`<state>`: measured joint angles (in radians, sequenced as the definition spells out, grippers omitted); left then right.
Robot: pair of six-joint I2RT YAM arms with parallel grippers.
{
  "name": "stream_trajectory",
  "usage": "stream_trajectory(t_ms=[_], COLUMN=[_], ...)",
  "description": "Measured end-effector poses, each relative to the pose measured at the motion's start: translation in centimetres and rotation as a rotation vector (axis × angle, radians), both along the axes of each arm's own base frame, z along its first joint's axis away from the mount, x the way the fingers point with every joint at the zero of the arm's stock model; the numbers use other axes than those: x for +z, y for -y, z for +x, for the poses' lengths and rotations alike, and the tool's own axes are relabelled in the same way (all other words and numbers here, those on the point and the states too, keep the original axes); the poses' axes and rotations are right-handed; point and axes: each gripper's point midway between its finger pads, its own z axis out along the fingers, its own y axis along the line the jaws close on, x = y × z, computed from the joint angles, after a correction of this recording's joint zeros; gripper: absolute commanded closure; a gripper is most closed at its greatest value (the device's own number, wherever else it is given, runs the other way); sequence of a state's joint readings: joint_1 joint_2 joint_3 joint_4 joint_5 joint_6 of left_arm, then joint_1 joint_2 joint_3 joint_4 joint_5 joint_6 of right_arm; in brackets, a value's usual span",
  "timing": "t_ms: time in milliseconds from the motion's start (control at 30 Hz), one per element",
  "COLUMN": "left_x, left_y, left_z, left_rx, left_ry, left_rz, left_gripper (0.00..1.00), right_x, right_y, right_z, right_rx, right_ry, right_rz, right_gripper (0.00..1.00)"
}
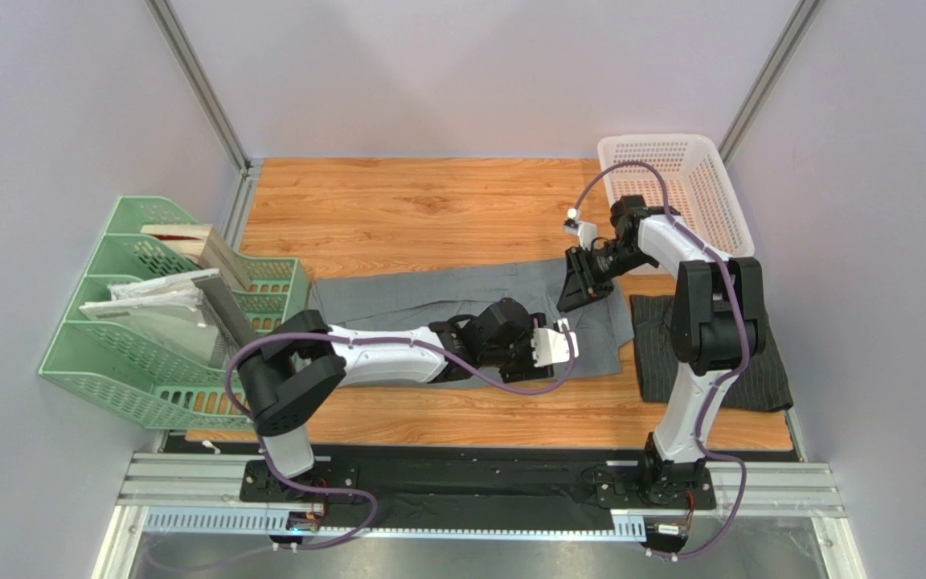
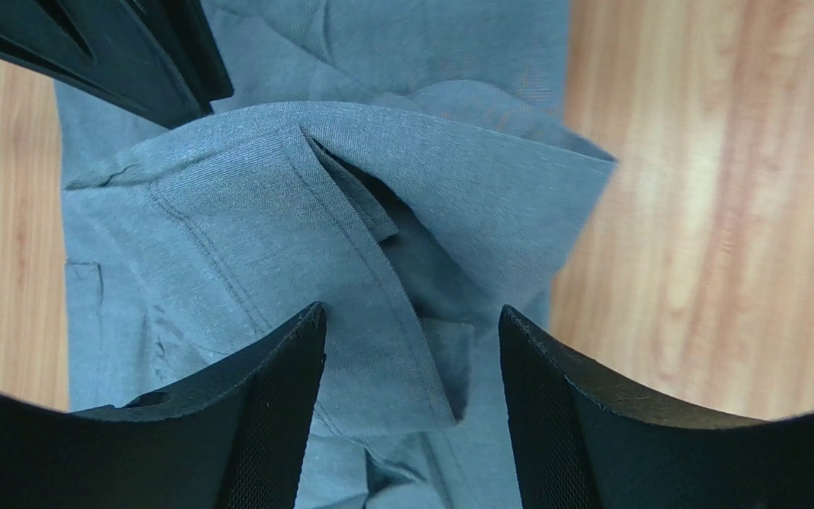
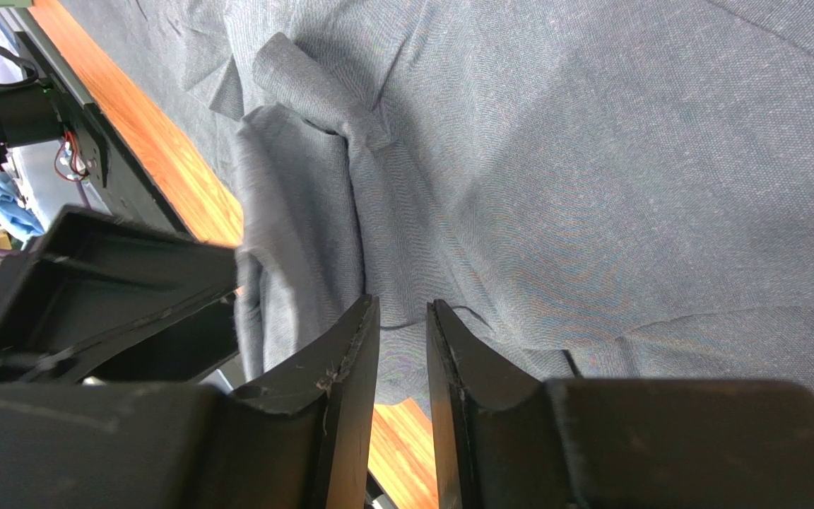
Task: Fold and stack the long sleeve shirts
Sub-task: Fold the shirt
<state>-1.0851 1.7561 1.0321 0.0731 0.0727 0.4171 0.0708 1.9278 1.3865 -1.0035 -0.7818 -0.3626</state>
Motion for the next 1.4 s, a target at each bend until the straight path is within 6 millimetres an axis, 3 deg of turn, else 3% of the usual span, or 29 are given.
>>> stream_trajectory(t_ms=[133, 233, 267, 300, 500, 567, 733, 833, 1067, 1400], left_x=[-1.3, -1.4, -1.2, -0.9, 2.6, 4.8, 12.5, 15.5, 17.0, 17.1], left_y=[0.1, -0.2, -0.3, -0.4, -1.5, -2.1, -3.6, -5.2, -7.8, -9.8], left_z=[1.8, 2.9, 3.2, 3.4, 2.5, 1.6, -1.6, -4.0, -9.9, -14.2], left_rx=[0.055, 0.088, 0.096, 0.098, 0.082, 0.059, -0.082, -0.192, -0.439, -0.571], left_ry=[0.059, 0.103, 0.121, 0.133, 0.131, 0.107, 0.016, -0.019, -0.229, -0.473], left_rz=[0.038, 0.059, 0.064, 0.065, 0.055, 0.042, -0.038, -0.048, 0.076, 0.169], left_gripper=[0.54, 0.8, 0.98, 1.0, 1.0, 1.0, 1.0, 1.0, 1.0, 1.0], right_x=[0.0, 0.0, 0.0, 0.0, 0.0, 0.2, 1.3, 2.0, 2.0, 1.6], right_y=[0.0, 0.1, 0.1, 0.1, 0.2, 0.2, 0.3, 0.3, -0.1, -2.7], right_z=[0.0, 0.0, 0.1, 0.1, 0.0, 0.0, 0.2, 0.4, 0.5, -0.6], right_rx=[0.0, 0.0, 0.0, 0.0, 0.0, 0.001, 0.004, 0.007, 0.039, 0.146], right_ry=[0.001, 0.004, 0.005, 0.007, 0.013, 0.024, 0.069, 0.098, 0.125, 0.155], right_rz=[-0.003, -0.007, -0.008, -0.009, -0.017, -0.022, -0.029, -0.033, -0.043, -0.057], right_gripper=[0.72, 0.73, 0.73, 0.73, 0.73, 0.73, 0.73, 0.73, 0.73, 0.83])
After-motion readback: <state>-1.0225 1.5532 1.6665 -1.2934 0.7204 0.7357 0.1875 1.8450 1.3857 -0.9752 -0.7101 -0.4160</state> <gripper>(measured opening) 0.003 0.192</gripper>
